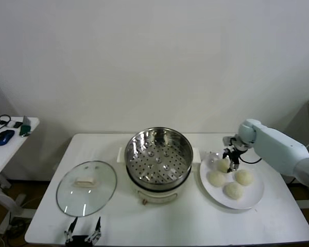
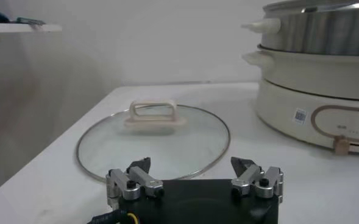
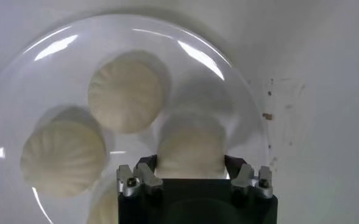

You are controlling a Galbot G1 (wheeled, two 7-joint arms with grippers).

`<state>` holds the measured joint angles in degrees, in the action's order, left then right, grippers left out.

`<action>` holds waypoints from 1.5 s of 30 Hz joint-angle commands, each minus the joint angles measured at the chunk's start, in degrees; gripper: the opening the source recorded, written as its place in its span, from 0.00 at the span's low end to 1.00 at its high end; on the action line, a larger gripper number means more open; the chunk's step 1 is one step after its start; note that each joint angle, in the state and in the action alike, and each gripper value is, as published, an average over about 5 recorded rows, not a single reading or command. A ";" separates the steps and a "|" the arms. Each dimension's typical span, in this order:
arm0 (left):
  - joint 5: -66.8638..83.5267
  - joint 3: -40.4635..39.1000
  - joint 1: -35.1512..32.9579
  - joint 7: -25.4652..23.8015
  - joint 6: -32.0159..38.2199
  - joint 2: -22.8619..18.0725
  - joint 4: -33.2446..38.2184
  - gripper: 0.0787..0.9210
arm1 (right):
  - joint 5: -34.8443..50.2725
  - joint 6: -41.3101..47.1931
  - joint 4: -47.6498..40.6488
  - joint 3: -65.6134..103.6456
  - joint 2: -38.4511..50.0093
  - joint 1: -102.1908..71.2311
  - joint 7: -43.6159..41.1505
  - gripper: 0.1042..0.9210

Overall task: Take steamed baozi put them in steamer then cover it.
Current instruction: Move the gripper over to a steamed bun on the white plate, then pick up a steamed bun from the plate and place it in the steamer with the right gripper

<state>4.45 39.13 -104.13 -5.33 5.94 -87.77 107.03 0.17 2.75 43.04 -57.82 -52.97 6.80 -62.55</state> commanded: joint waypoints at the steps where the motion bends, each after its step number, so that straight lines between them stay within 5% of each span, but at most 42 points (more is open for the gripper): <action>1: -0.24 -0.07 -0.09 0.08 0.02 -0.12 0.16 0.88 | 2.81 -1.28 7.95 -6.21 2.73 8.15 0.08 0.74; 14: -0.99 -0.68 -0.63 0.12 0.14 -0.10 1.10 0.88 | 18.92 -14.49 27.68 -27.90 -4.62 49.05 -1.71 0.72; 23: -0.90 -0.66 -0.41 0.04 0.30 0.03 1.77 0.88 | 13.03 -20.86 42.05 -29.79 -14.76 50.20 2.87 0.72; 34: -0.73 -0.37 -0.61 0.49 0.79 -0.11 2.87 0.88 | -6.92 -29.14 25.58 -27.41 -21.96 30.35 8.69 0.72; 45: -0.55 -0.01 -1.15 0.84 1.08 -0.12 2.69 0.88 | -10.49 -34.65 10.26 -24.03 -26.79 22.17 8.15 0.72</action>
<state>3.79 39.09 -105.20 -4.55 6.88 -87.84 109.67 -3.28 -25.35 66.08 -83.24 -74.01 37.44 -55.62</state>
